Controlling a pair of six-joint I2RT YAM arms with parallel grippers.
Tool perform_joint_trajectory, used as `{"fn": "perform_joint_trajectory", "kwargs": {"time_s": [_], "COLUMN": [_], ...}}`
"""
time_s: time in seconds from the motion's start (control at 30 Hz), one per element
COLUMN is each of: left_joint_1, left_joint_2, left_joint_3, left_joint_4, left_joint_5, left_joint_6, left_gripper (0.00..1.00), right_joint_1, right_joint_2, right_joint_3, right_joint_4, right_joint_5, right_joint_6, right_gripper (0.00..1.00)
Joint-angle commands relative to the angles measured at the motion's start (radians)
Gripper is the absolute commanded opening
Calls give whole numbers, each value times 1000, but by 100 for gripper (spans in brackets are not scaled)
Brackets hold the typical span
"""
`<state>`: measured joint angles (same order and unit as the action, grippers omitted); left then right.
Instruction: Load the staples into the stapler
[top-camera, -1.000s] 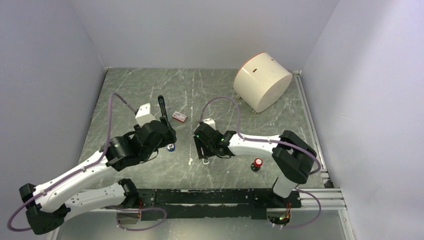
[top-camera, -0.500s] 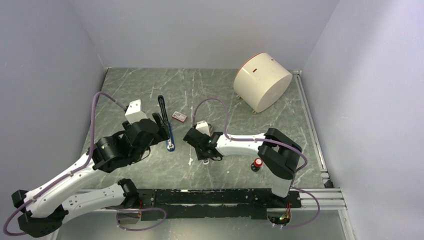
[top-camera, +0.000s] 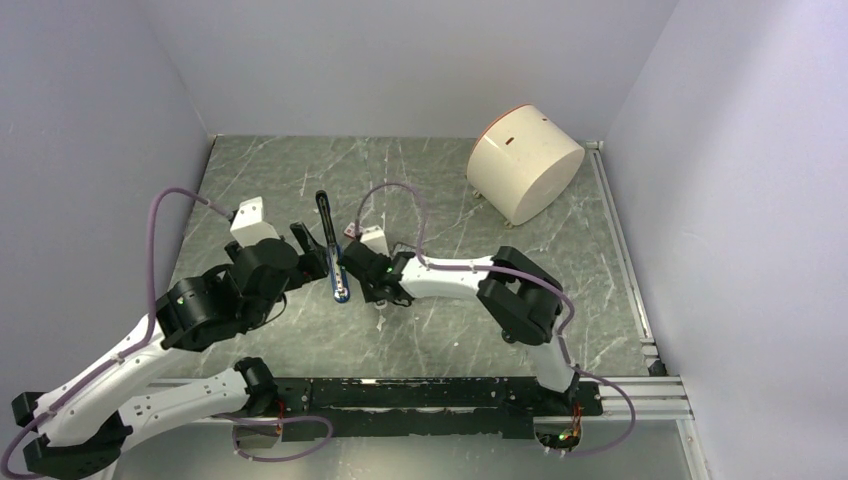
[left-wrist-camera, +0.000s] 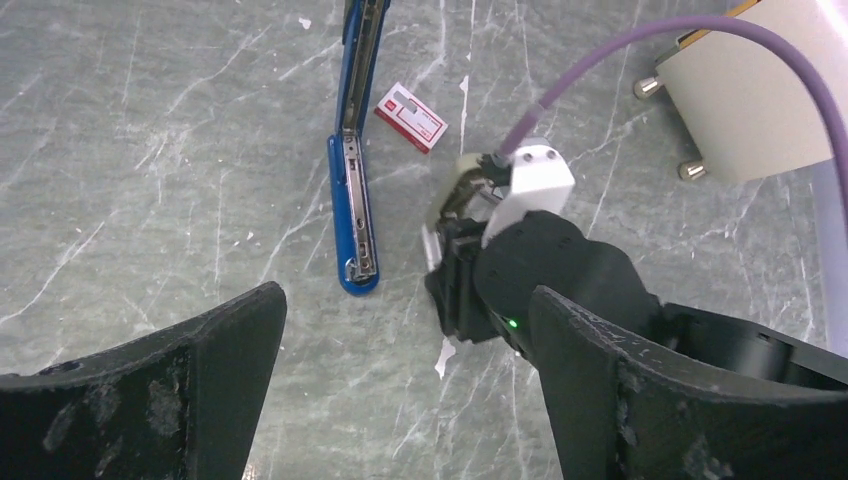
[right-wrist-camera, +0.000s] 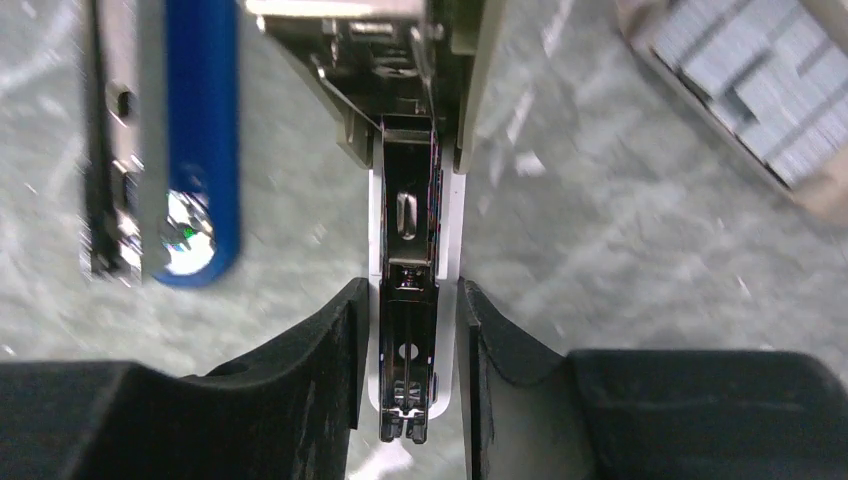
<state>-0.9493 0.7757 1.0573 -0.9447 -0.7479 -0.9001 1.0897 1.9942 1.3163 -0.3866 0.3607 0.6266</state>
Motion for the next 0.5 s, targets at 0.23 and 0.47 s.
{"fn": "perform_joint_trajectory", "kwargs": {"time_s": [0.23,0.47], "left_joint_1": [-5,-5], "left_joint_2": [-21,-28], "left_joint_3": [43,33], "left_joint_4": [-50,-48], "left_joint_5": [-42,-43], "left_joint_6": [11,7], "left_gripper": [96,96], "right_joint_1": [-32,-46], "right_joint_2": [225,270], "right_joint_3": [218,268], "right_joint_4": [27,-33], "right_joint_5": [46,107], "right_joint_6": [-7,2], "right_gripper": [35,41]}}
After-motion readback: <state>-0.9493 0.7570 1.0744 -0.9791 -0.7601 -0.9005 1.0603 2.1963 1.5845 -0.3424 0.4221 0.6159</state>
